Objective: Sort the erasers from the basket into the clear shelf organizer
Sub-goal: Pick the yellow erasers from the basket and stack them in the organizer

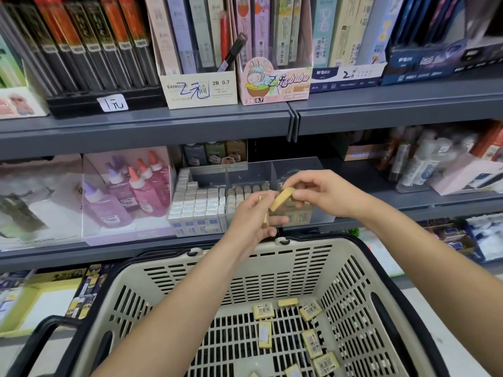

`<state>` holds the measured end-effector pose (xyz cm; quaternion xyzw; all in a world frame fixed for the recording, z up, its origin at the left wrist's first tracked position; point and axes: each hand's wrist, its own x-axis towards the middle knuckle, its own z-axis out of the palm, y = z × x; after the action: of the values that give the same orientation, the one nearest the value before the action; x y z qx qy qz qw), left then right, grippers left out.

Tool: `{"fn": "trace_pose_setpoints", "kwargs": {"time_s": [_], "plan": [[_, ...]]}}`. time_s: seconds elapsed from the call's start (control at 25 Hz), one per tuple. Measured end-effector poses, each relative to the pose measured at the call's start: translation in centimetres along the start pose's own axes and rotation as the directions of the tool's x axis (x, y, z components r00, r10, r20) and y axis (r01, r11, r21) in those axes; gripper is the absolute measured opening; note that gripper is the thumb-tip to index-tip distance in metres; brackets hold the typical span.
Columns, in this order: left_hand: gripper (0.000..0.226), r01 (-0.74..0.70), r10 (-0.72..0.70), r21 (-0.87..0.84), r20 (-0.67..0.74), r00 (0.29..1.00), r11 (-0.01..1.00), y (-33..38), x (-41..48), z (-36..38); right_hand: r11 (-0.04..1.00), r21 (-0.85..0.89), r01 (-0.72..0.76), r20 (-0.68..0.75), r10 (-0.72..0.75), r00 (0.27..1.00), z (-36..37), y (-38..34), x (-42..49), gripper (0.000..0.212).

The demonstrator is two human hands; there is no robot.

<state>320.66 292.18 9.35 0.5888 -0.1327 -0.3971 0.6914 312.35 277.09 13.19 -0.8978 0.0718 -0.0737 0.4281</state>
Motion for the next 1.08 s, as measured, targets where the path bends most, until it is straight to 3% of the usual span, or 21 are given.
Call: {"fn": "trace_pose_setpoints", "kwargs": {"time_s": [0.24,0.36,0.44,0.52,0.56,0.64,0.8,0.96,1.08], "plan": [[0.017,-0.079,0.079,-0.050,0.011,0.997,0.996,0.0,0.0,-0.1,0.937,0.306,-0.168,-0.032,0.187,0.982,0.5,0.6,-0.5,0.019],[0.018,-0.116,0.116,-0.002,0.005,0.993,0.993,-0.1,0.3,0.4,0.963,0.220,-0.157,-0.046,0.172,0.984,0.1,0.3,-0.2,0.011],[0.012,-0.119,0.121,0.050,-0.040,0.992,0.992,0.2,0.5,0.4,0.980,0.134,-0.149,-0.181,0.172,0.968,-1.2,0.6,0.5,0.014],[0.010,-0.124,0.130,0.118,-0.048,0.990,0.985,0.2,0.5,-0.1,0.963,-0.184,-0.197,-0.330,0.128,0.935,-2.5,1.2,1.3,0.021],[0.012,-0.126,0.132,0.139,-0.036,0.991,0.982,0.1,0.3,-0.4,0.907,-0.360,-0.219,-0.343,0.090,0.935,-2.7,1.7,1.7,0.024],[0.010,-0.159,0.164,0.192,-0.010,0.986,0.969,-0.1,-0.3,-0.9,0.798,-0.563,-0.214,-0.252,0.081,0.964,-2.3,2.6,2.4,0.027],[0.015,-0.209,0.230,0.344,-0.020,0.973,0.915,-0.3,-0.8,-1.9,0.787,-0.592,-0.175,-0.026,0.198,0.980,-0.4,4.2,3.4,0.025],[0.013,-0.131,0.148,0.211,-0.065,0.987,0.969,0.0,-0.7,-2.2,0.740,-0.661,-0.121,0.087,0.235,0.968,0.2,5.1,3.6,0.032],[0.009,-0.130,0.136,0.194,-0.018,0.991,0.972,-0.2,-0.8,-2.2,0.708,-0.700,-0.098,0.077,0.211,0.974,0.2,4.5,3.3,0.035]]}}
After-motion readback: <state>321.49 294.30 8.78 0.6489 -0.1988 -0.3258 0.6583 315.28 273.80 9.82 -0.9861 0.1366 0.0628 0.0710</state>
